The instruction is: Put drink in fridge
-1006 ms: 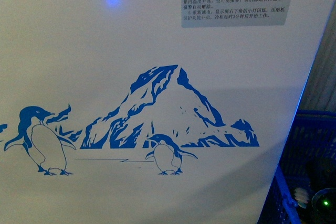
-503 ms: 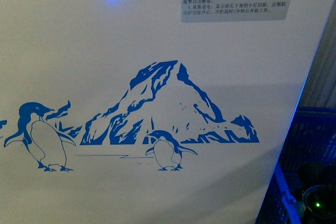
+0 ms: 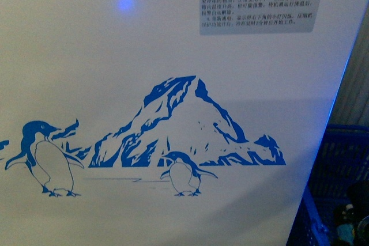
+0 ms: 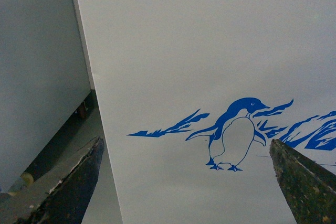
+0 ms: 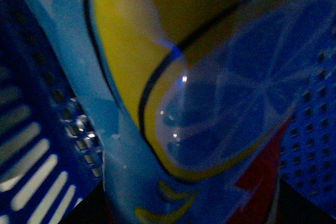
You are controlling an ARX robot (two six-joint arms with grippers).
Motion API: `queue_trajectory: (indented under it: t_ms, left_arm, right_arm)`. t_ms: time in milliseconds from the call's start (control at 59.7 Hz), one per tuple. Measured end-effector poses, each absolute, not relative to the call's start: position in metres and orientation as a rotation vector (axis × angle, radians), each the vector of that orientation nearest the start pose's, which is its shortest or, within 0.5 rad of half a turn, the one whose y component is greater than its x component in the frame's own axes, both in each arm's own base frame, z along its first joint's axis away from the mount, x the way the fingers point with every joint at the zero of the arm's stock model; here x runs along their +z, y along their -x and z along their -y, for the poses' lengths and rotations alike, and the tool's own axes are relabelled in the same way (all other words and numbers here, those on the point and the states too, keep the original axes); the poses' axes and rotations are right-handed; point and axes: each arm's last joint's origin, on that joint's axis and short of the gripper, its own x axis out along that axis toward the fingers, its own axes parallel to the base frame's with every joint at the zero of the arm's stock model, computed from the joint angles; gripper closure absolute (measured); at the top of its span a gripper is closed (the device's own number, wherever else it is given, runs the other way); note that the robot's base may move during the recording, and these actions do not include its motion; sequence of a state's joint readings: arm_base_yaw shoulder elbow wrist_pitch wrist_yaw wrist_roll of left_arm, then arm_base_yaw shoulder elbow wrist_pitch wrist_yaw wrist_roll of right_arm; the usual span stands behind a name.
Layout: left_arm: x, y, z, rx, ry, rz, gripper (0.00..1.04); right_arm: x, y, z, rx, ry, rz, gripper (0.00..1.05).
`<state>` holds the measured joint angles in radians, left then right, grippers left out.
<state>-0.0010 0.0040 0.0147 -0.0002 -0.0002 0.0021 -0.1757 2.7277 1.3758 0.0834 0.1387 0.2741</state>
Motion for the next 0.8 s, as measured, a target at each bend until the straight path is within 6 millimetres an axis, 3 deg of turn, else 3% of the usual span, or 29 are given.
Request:
queue_trajectory:
  t_ms: [101, 251, 402, 486, 553, 654, 737, 804]
  left_arm:
    - [0.168, -0.097, 0.0, -0.001, -0.002, 0.01, 0.08]
    - [0.168, -0.097, 0.0, -0.001, -0.002, 0.011, 0.08]
    - [0.168, -0.097, 0.0, -0.001, -0.002, 0.011, 0.08]
    - [0.168, -0.097, 0.0, -0.001, -0.002, 0.01, 0.08]
    - [0.168, -0.097, 0.0, -0.001, -0.002, 0.011, 0.08]
    - [0.168, -0.097, 0.0, -0.001, -0.002, 0.011, 0.08]
    - [0.168, -0.097, 0.0, -0.001, -0.002, 0.01, 0.08]
    - [0.168, -0.097, 0.0, -0.001, -0.002, 0.01, 0.08]
  right_arm:
    - [-0.065, -0.4, 0.08, -0.408, -0.213, -1.121, 0.6]
    - [0.043, -0.39, 0.082, -0.311, -0.119, -0.885, 0.6]
    - [0.13, -0.351, 0.069, -0.181, -0.083, -0.739, 0.6]
    - [0.159, -0.336, 0.065, -0.145, -0.078, -0.684, 0.6]
    - [0.198, -0.318, 0.062, -0.116, -0.074, -0.593, 0.61]
    - [0.238, -0.297, 0.06, -0.096, -0.075, -0.489, 0.61]
    - [0.292, -0.258, 0.059, -0.093, -0.1, -0.33, 0.61]
    - [0.32, -0.228, 0.056, -0.1, -0.117, -0.232, 0.61]
